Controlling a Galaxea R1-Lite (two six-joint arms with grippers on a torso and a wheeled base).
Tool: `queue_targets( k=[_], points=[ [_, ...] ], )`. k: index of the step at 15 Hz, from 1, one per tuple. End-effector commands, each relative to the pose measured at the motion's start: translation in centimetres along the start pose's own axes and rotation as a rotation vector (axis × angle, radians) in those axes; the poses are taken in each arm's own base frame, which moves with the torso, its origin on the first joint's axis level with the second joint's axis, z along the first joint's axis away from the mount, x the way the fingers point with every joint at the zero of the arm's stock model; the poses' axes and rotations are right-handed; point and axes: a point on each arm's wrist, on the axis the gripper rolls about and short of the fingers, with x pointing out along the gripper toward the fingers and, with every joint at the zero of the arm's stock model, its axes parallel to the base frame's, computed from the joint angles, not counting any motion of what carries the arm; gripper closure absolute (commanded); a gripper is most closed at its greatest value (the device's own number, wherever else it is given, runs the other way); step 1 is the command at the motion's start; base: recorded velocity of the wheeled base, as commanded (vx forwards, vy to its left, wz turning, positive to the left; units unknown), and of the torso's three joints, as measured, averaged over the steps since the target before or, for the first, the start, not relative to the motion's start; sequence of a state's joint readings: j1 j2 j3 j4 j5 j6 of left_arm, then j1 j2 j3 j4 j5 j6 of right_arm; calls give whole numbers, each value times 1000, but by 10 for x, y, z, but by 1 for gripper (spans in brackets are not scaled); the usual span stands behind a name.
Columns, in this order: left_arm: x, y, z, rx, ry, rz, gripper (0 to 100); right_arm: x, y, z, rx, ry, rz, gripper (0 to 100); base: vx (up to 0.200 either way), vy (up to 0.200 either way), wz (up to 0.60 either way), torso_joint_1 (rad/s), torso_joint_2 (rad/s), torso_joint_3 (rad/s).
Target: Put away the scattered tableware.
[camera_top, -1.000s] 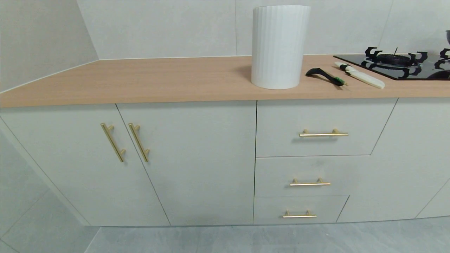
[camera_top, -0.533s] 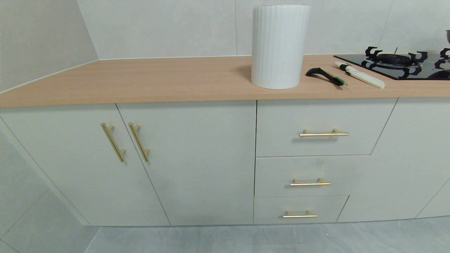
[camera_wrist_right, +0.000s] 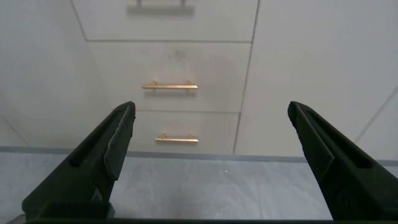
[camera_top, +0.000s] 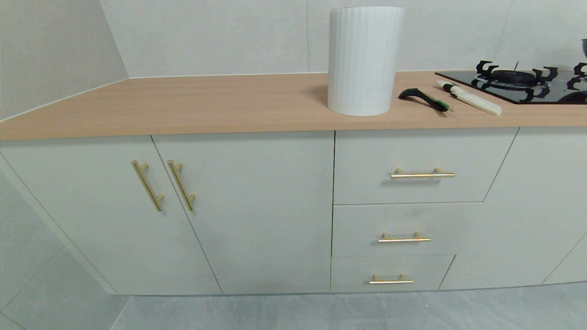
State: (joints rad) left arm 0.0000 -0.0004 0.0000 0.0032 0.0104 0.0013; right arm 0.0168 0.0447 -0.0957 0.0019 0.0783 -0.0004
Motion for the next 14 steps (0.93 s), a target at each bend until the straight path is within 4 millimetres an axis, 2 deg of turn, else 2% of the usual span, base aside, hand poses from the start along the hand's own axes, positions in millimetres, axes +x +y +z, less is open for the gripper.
queue_targets(
  k=[1,6,7,9,11,13,14],
  points=[
    [0,0,0,0,0,0,0,26,-1,41,23,132,110,0,0,0,0,0,0,0],
    [0,0,0,0,0,0,0,91,2,64,40,403,199,0,0,0,0,0,0,0],
    [0,0,0,0,0,0,0,98,2,66,42,420,201,0,0,0,0,0,0,0],
    [0,0,0,0,0,0,0,139,4,76,47,505,204,0,0,0,0,0,0,0],
    [0,0,0,0,0,0,0,172,6,73,48,560,209,0,0,0,0,0,0,0],
    [0,0,0,0,0,0,0,196,9,65,46,599,215,0,0,0,0,0,0,0],
    [0,0,0,0,0,0,0,226,11,50,46,625,212,0,0,0,0,0,0,0]
  ],
)
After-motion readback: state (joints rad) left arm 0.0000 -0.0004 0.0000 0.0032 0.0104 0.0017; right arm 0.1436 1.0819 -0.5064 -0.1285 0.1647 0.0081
